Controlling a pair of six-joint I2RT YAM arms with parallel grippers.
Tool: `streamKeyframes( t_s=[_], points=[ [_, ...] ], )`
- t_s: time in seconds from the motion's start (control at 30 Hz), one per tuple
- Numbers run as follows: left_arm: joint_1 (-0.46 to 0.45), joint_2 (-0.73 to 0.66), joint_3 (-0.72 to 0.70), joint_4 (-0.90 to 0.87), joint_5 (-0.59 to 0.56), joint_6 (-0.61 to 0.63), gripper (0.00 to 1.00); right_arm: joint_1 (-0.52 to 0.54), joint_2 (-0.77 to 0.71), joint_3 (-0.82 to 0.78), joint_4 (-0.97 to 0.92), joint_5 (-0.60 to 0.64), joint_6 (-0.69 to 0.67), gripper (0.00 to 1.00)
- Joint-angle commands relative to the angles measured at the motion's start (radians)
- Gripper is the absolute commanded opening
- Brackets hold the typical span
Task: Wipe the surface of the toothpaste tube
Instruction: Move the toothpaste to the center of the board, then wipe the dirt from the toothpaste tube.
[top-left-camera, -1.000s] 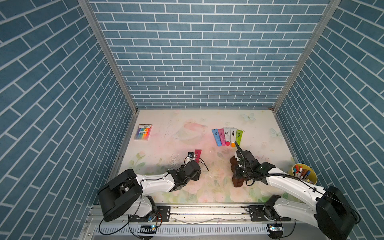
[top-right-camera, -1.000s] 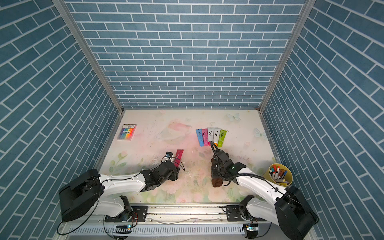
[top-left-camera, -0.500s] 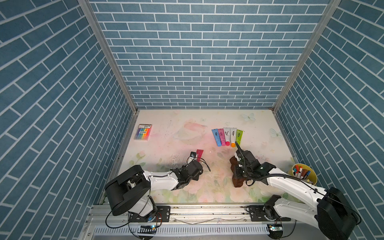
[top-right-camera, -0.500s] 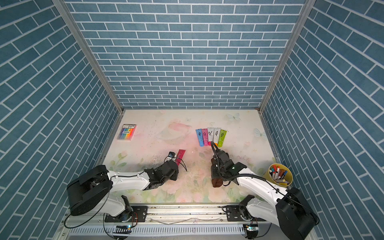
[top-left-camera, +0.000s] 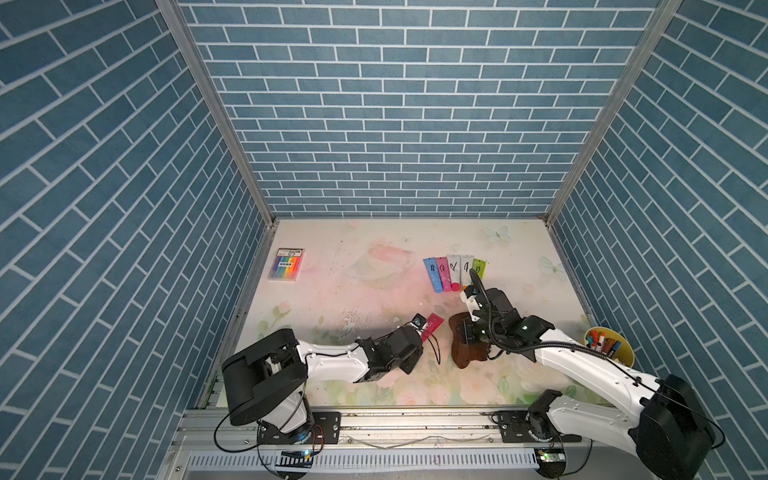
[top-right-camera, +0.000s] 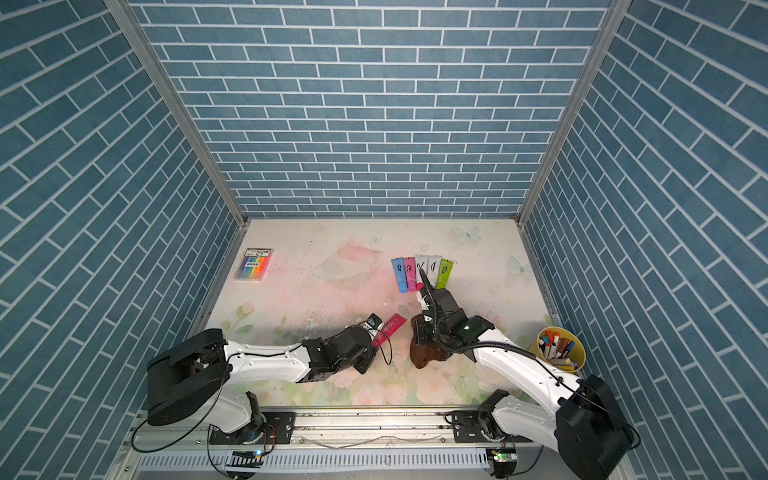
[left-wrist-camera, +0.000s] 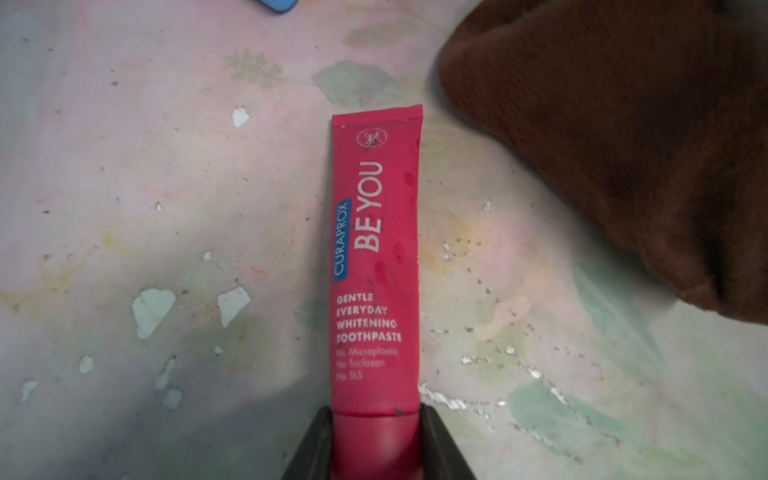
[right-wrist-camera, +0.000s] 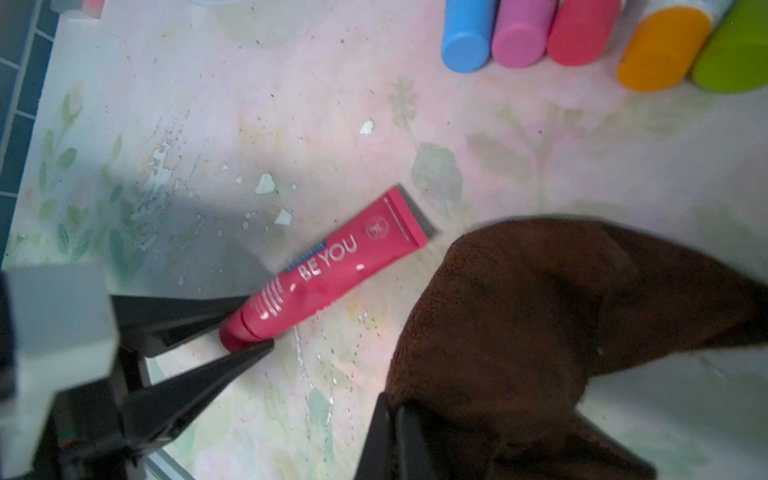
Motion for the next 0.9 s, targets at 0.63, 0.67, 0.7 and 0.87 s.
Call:
streamKeyframes(
  t_s=[0.63,0.67,0.7,0.87],
  points=[
    [-0.034,0.051,-0.014,0.096,0.033,0.069,0.15,0.015,0.471,0.019,0.35,-0.227,-0.002,0.0],
    [-0.036,0.052,-0.014,0.095,0.031,0.068,0.15,0.029,0.471,0.01,0.358,-0.245,0.005,0.0],
    [-0.036,0.051,-0.014,0.096,0.028,0.066,0.14,0.042,0.471,0.005,0.367,-0.265,0.011,0.0],
    [-0.035,0.052,-0.011,0.108,0.034,0.064,0.13,0.15,0.488,0.001,0.442,-0.371,0.042,0.0]
  ],
)
